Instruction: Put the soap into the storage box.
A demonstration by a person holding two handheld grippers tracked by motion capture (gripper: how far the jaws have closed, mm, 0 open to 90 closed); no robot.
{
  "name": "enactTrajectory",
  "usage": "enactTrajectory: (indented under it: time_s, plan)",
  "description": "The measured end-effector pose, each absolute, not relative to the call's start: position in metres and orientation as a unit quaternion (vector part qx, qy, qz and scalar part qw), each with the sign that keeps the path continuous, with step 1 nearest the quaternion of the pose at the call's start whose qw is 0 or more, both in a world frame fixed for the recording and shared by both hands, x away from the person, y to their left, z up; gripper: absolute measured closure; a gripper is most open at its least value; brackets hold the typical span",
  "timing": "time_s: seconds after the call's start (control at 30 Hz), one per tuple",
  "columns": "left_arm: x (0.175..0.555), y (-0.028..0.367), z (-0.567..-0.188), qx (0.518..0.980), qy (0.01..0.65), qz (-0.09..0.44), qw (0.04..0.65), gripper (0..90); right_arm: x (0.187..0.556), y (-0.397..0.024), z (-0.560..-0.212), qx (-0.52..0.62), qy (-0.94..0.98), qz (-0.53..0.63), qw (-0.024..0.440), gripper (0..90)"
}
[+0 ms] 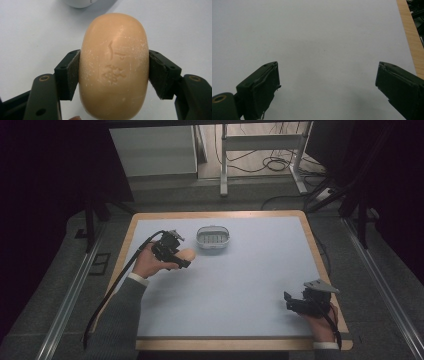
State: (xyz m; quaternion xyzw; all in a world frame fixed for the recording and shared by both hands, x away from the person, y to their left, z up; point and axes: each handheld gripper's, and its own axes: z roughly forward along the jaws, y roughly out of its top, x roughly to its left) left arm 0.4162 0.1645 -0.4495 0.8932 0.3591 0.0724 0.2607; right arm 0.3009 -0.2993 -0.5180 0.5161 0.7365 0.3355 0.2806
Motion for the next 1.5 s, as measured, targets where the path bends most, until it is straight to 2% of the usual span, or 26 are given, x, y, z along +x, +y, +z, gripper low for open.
enactTrajectory:
  time_s: [1.5]
  plan:
    - [0.456, 0.141, -0.442, 0.899, 0.351, 0.076, 0.251, 32.4, 0.302, -0.3, -0.52, 0.518, 0.737, 0.33, 0.282, 5.2]
